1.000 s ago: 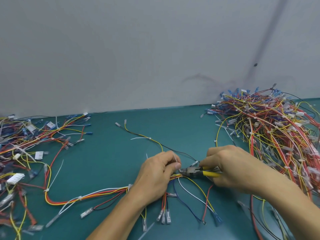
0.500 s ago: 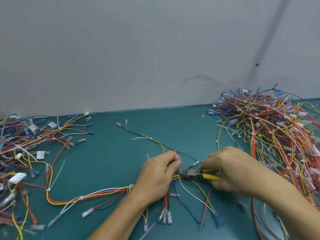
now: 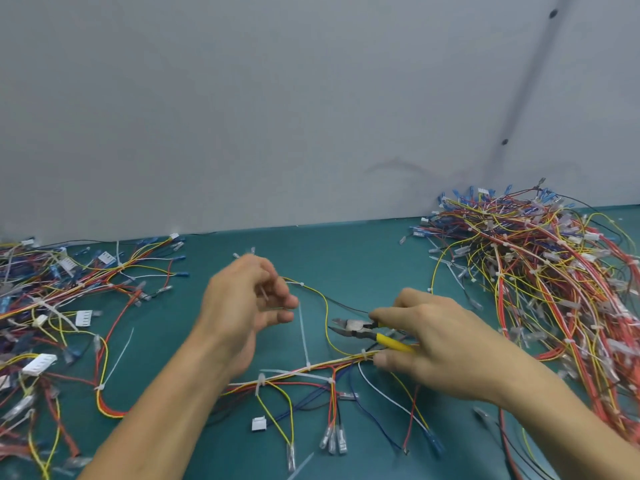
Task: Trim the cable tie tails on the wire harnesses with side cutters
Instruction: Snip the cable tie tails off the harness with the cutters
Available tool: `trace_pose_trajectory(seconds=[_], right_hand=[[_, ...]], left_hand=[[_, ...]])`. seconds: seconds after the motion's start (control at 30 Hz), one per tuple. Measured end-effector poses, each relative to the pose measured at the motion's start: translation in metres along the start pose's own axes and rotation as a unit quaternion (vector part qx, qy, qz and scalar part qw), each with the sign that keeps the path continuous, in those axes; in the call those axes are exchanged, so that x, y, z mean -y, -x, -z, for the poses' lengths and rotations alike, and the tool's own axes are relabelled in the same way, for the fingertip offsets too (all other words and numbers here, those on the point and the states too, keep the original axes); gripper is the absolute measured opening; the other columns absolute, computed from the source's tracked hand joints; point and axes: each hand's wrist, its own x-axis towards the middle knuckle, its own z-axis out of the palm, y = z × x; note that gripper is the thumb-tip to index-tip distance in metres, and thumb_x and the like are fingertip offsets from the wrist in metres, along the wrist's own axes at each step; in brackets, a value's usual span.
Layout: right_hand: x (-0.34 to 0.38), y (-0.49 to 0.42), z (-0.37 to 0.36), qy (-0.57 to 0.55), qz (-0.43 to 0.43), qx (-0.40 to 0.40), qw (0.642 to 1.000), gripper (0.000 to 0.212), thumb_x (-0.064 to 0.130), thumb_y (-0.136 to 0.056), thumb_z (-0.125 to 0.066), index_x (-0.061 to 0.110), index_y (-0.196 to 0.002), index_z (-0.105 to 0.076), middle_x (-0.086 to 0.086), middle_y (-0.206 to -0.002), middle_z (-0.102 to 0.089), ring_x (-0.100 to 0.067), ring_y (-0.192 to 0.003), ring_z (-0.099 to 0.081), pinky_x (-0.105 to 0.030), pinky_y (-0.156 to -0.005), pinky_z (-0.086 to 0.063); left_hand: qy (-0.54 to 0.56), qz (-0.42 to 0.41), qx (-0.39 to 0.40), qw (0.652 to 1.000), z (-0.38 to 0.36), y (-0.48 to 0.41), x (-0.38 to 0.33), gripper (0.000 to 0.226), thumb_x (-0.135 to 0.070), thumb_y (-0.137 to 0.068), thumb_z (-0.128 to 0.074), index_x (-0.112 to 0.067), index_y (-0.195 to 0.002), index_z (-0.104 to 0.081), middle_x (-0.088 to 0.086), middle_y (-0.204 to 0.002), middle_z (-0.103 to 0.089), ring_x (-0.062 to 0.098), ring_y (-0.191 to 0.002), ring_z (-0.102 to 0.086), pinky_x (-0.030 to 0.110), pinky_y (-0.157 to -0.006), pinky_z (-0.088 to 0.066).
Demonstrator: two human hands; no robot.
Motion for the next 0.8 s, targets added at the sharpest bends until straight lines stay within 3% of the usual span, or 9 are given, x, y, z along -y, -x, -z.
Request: trace_pose_trajectory(seconds=[0.1, 0.2, 0.3, 0.33, 0.4, 0.43, 0.5, 0.67, 0.8], right_hand=[[0.005, -0.010, 0.000, 0.020, -0.018, -0.008, 1.000, 0.039, 0.050, -0.092, -0.046, 0.028, -0.123, -0.050, 0.000, -0.109, -0.046, -0.025, -0.109, -0.047, -0.037, -0.090, -0.038], [0.007, -0.024, -0.001, 0.034, -0.046, -0.017, 0.998, 0.031, 0.036, -0.087, -0.047, 0.025, -0.115, -0.053, -0.001, -0.103, -0.045, -0.028, -0.105, -0.048, -0.038, -0.082, -0.035], [0.010, -0.041, -0.002, 0.103, -0.063, -0.041, 0.992, 0.024, 0.035, -0.084, -0.047, 0.024, -0.105, -0.053, -0.002, -0.099, -0.044, -0.029, -0.102, -0.050, -0.037, -0.075, -0.031], [0.010, -0.047, -0.003, 0.131, -0.065, -0.054, 0.988, 0.022, 0.036, -0.084, -0.047, 0.023, -0.102, -0.053, -0.002, -0.097, -0.045, -0.028, -0.100, -0.051, -0.036, -0.073, -0.030], [0.011, -0.060, -0.004, 0.167, -0.062, -0.073, 0.981, 0.022, 0.037, -0.084, -0.050, 0.023, -0.099, -0.056, -0.001, -0.093, -0.046, -0.028, -0.098, -0.054, -0.034, -0.070, -0.029], [0.011, -0.066, -0.005, 0.176, -0.060, -0.081, 0.979, 0.021, 0.037, -0.084, -0.051, 0.023, -0.098, -0.058, -0.001, -0.092, -0.047, -0.028, -0.097, -0.055, -0.034, -0.069, -0.029], [0.012, -0.078, -0.008, 0.179, -0.060, -0.086, 0.978, 0.020, 0.037, -0.084, -0.053, 0.022, -0.097, -0.059, -0.001, -0.094, -0.052, -0.028, -0.097, -0.055, -0.033, -0.069, -0.028], [0.014, -0.101, -0.018, 0.156, -0.054, -0.085, 0.983, 0.020, 0.034, -0.083, -0.055, 0.021, -0.097, -0.061, -0.002, -0.101, -0.057, -0.028, -0.100, -0.056, -0.034, -0.071, -0.029], [0.014, -0.107, -0.024, 0.139, -0.060, -0.099, 0.984, 0.022, 0.034, -0.083, -0.055, 0.021, -0.099, -0.063, -0.002, -0.103, -0.058, -0.029, -0.101, -0.057, -0.034, -0.071, -0.030]], left_hand=[[0.043, 0.059, -0.005, 0.997, 0.018, -0.014, -0.013, 0.024, -0.006, -0.089, -0.038, -0.010, -0.072, -0.054, 0.005, -0.056, -0.054, 0.018, -0.048, -0.055, 0.024, -0.044, -0.044], [0.038, 0.074, -0.006, 0.997, 0.033, -0.032, -0.014, 0.018, -0.002, -0.087, -0.042, -0.009, -0.082, -0.057, 0.001, -0.059, -0.049, 0.012, -0.043, -0.040, 0.024, -0.046, -0.033], [-0.176, 0.018, -0.020, 0.984, 0.047, -0.054, -0.005, 0.022, 0.011, -0.081, -0.056, -0.009, -0.086, -0.064, -0.003, -0.060, -0.047, 0.009, -0.045, -0.037, 0.022, -0.044, -0.032], [-0.297, -0.020, -0.008, 0.955, 0.053, -0.062, -0.002, 0.027, 0.012, -0.079, -0.060, -0.013, -0.088, -0.066, -0.003, -0.066, -0.049, 0.011, -0.051, -0.042, 0.021, -0.047, -0.034], [-0.541, -0.088, 0.039, 0.835, 0.059, -0.078, 0.002, 0.032, 0.002, -0.078, -0.068, -0.023, -0.098, -0.069, -0.006, -0.082, -0.058, 0.012, -0.072, -0.052, 0.021, -0.065, -0.038], [-0.609, -0.111, 0.068, 0.782, 0.061, -0.085, 0.004, 0.034, -0.005, -0.079, -0.071, -0.026, -0.105, -0.069, -0.007, -0.093, -0.061, 0.012, -0.086, -0.055, 0.019, -0.076, -0.037], [-0.651, -0.137, 0.132, 0.735, 0.058, -0.097, 0.010, 0.038, -0.015, -0.079, -0.076, -0.024, -0.115, -0.067, -0.005, -0.111, -0.063, 0.013, -0.110, -0.055, 0.018, -0.092, -0.035], [-0.618, -0.203, 0.227, 0.725, 0.033, -0.117, 0.028, 0.036, -0.025, -0.081, -0.076, -0.019, -0.116, -0.069, -0.004, -0.120, -0.063, 0.011, -0.113, -0.055, 0.023, -0.101, -0.036], [-0.528, -0.184, 0.209, 0.802, 0.027, -0.121, 0.040, 0.013, -0.023, -0.085, -0.071, -0.019, -0.097, -0.075, -0.007, -0.097, -0.071, 0.003, -0.091, -0.061, 0.021, -0.089, -0.044]])
